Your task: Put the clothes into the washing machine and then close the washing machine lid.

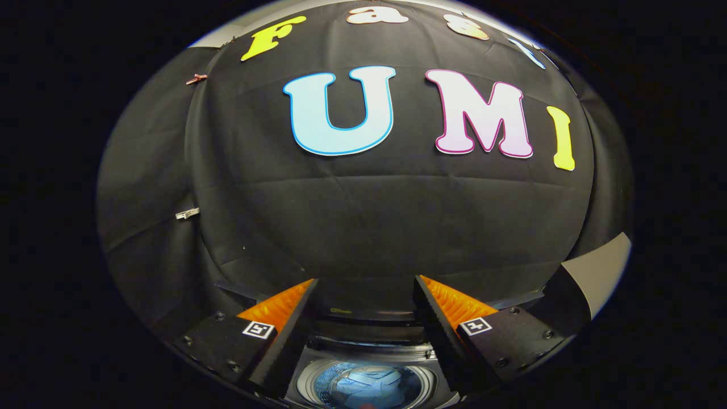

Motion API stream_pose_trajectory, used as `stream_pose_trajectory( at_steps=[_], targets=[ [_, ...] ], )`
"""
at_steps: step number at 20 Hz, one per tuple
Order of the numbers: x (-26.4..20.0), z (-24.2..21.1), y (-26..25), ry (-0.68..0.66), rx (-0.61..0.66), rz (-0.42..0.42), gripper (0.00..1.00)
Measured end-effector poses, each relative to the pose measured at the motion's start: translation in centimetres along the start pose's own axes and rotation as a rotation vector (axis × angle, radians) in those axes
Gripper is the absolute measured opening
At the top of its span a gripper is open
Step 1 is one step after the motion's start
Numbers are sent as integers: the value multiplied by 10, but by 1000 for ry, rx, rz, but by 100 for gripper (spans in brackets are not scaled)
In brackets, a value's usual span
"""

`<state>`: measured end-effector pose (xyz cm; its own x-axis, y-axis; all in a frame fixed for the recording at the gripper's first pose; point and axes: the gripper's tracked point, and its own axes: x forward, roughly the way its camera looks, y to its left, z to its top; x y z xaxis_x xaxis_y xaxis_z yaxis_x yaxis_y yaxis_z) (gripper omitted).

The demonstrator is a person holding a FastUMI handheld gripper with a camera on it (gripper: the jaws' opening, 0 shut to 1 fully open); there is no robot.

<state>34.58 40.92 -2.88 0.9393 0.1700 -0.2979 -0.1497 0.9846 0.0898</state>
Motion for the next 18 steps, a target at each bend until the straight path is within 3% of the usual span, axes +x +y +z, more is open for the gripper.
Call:
stream_pose_trajectory(
  at_steps=[5, 12, 18],
  targets=[
    [-38, -24, 10, -25, -11, 39, 100],
    [-55, -44, 12, -54, -6, 18, 100],
    [-49, -109, 6, 50, -19, 11, 100]
  ],
)
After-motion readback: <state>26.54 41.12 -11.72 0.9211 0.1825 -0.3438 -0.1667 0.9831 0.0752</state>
